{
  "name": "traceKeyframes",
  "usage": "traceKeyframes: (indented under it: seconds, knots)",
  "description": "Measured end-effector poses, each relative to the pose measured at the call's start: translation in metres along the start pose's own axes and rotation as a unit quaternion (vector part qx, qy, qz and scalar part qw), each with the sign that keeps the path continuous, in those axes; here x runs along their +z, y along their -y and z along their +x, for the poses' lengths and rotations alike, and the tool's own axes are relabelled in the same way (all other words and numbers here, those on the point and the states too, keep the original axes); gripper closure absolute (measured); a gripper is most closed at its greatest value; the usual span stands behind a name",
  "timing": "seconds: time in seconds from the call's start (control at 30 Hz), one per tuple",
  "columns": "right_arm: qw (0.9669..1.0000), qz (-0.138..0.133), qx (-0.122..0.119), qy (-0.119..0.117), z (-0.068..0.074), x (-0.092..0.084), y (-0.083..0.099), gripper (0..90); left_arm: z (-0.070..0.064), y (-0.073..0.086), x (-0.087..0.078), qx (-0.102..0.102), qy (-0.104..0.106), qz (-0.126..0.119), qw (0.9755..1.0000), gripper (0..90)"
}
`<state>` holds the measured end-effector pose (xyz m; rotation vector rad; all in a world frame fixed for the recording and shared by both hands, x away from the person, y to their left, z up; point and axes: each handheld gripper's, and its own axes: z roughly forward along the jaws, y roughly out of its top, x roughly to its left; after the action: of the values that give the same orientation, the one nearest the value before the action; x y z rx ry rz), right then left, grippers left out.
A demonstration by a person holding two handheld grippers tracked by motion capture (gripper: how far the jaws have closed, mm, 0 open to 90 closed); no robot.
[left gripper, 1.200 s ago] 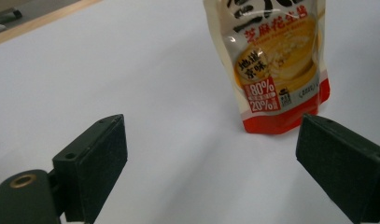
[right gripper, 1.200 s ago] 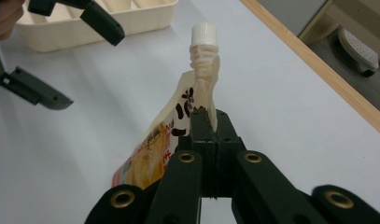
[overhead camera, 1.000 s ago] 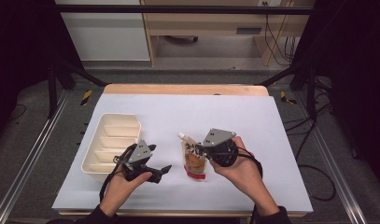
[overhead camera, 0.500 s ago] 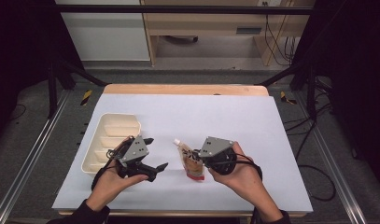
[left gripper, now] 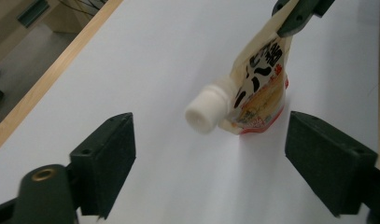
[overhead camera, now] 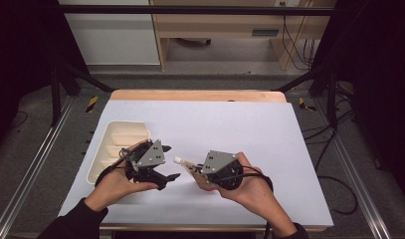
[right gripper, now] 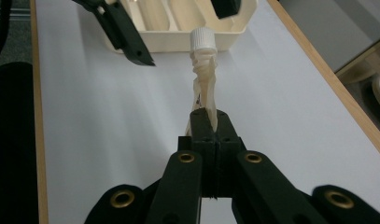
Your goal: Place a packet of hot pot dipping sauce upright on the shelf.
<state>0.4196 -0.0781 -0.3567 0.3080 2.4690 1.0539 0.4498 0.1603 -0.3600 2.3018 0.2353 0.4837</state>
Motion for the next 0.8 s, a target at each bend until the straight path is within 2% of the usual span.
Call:
traceKeyframes:
  seconds: [0.1, 0.23, 0.37, 0.47, 0.8]
  knots:
    - [0.9999, 0.000, -0.010, -0.003, 0.002, 0.001, -0.002, 90.0, -0.002, -0.006, 0.004, 0.015, 0.006, 0.005, 0.9999, 22.6]
    - [0.9999, -0.004, -0.011, -0.008, 0.003, 0.001, -0.002, 90.0, -0.003, -0.012, 0.012, 0.031, 0.019, 0.013, 0.9993, 28.6]
    - [0.9999, -0.005, -0.013, -0.010, 0.005, 0.002, -0.003, 90.0, -0.002, -0.015, 0.019, 0.028, 0.023, 0.017, 0.9992, 31.4]
    - [0.9997, -0.007, -0.018, -0.011, 0.006, 0.002, -0.003, 90.0, -0.001, -0.015, 0.023, 0.032, 0.028, 0.023, 0.9989, 38.3]
    - [0.9997, -0.011, -0.016, -0.016, 0.005, 0.002, -0.002, 90.0, 0.001, -0.014, 0.028, 0.041, 0.042, 0.027, 0.9979, 56.5]
